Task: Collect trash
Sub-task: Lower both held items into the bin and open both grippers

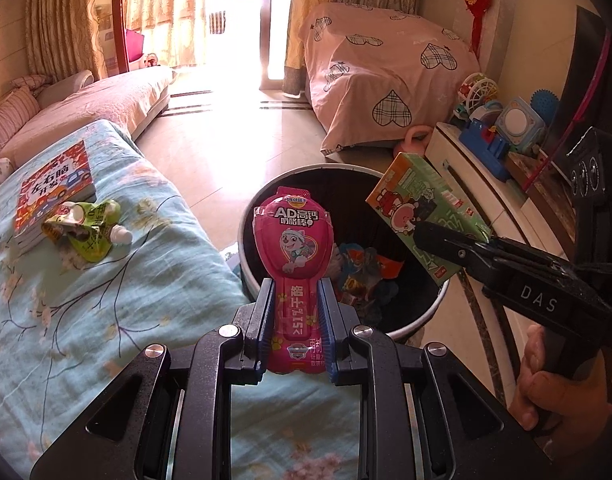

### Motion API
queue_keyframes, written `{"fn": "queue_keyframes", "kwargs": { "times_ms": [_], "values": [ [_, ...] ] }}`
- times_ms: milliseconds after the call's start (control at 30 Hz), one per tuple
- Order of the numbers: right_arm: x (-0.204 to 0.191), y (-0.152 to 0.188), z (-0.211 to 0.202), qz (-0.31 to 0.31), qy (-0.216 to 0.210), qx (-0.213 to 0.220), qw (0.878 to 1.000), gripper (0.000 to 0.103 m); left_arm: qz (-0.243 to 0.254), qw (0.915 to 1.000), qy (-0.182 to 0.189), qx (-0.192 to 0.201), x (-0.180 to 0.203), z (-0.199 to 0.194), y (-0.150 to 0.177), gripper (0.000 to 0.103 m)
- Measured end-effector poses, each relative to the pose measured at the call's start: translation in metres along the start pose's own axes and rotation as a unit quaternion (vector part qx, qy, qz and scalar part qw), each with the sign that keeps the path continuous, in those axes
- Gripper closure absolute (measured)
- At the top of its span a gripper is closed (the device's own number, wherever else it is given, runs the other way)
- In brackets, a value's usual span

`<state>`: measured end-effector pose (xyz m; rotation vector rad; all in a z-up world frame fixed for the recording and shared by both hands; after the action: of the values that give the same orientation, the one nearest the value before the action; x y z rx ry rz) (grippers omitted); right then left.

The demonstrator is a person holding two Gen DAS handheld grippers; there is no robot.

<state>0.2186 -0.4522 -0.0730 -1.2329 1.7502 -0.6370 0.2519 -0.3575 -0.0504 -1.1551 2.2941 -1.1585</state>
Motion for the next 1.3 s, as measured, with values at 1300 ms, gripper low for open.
{"fn": "queue_keyframes", "kwargs": {
  "times_ms": [1300],
  "values": [
    [0.018,-0.008,0.032,-0.019,0.026,-0.044,0.998,0.070,0.017,0.9988,0.000,-0.047,0.010,0.046,-0.010,0.084]
  ]
}}
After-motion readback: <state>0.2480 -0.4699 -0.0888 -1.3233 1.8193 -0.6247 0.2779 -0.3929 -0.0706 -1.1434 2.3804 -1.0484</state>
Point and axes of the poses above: each gripper's, at about its wrist camera, not at the fingertips, and z roughly the way its jaws point, x to its right, y to its underside, the point moved 9 cm from there along z, roughly the way its jaws point, and after that the axes turned 9 degrees about x, right-handed, at the moved point
